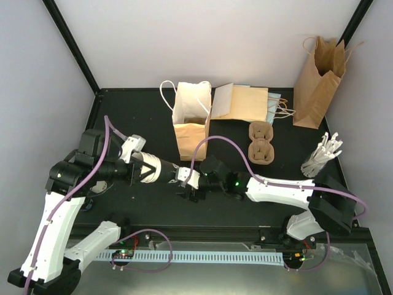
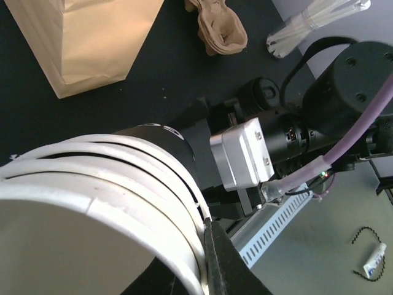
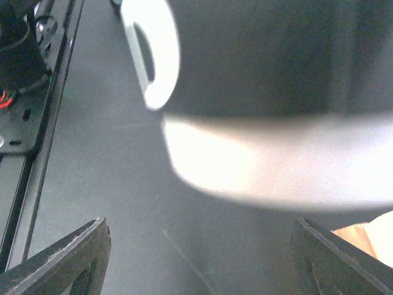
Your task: Pack the takeout coffee
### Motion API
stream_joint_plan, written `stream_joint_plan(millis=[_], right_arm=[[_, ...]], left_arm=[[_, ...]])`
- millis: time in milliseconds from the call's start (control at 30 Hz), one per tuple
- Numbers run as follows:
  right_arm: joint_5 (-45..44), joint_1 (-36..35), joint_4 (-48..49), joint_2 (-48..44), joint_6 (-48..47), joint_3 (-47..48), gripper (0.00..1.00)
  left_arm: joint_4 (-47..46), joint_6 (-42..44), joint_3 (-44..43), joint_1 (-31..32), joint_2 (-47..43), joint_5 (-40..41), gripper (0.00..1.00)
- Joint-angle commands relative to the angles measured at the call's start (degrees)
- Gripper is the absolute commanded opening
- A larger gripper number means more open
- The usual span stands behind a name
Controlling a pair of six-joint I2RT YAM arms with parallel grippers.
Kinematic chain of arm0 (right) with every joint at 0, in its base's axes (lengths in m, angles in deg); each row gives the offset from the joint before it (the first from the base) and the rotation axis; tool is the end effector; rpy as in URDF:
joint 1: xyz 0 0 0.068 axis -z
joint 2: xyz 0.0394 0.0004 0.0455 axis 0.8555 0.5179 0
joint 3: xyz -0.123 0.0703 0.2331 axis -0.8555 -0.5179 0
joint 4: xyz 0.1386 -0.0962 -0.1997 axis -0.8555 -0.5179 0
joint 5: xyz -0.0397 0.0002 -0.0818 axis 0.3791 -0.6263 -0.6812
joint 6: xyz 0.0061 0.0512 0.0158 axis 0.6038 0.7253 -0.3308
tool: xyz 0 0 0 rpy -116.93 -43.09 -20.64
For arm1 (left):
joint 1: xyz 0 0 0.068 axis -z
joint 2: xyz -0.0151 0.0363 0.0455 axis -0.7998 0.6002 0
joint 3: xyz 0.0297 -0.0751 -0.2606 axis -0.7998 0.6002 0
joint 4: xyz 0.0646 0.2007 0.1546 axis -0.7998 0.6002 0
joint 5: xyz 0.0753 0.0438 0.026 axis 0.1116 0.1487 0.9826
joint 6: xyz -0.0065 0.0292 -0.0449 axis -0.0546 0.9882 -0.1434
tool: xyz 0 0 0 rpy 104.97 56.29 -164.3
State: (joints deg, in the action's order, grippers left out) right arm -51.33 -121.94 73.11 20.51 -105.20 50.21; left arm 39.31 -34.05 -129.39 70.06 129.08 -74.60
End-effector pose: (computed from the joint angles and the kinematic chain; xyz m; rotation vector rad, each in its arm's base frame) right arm 0.1349 0.2822 0.2235 -1.4973 1.5579 0.6846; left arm 0.0987 -0.0516 0.3875 0.4669 2.3972 -0.9409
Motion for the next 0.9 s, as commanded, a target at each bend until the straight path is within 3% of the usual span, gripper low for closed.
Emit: stream_joint_plan(millis=[0, 167, 400, 467, 633, 867], right_arm=[[-1.49, -0.06, -0.65, -1.60, -0.79, -1.28, 0.83], [-2.50, -0.06, -0.48, -2.09, -0.27, -2.17, 0.83], [-3.64, 0.03, 0.74, -5.07, 0.50, -4.80, 0.83], [-3.51, 0.04, 0.77, -6.19, 0.83, -5.35, 0.83], [-3.32, 0.03, -0.36, -10.75, 2.17, -6.28, 0.83], [-2.44, 0.10, -3.38, -17.36, 3.75, -7.26, 0.83]], left_arm=[[-0.29, -0.91, -2.20, -0.42, -0.47, 2.15, 0.02], [2.23, -1.18, -4.42, -0.43, -0.01, 9.45, 0.02], [6.52, -3.42, -9.13, -0.79, 4.38, 37.04, 0.01], [5.41, -2.57, -9.45, -2.42, 7.24, 41.68, 0.02], [1.59, -1.14, -13.06, -9.20, 18.87, 45.99, 0.02], [-2.21, -0.82, -19.32, -23.53, 34.27, 41.77, 0.01]])
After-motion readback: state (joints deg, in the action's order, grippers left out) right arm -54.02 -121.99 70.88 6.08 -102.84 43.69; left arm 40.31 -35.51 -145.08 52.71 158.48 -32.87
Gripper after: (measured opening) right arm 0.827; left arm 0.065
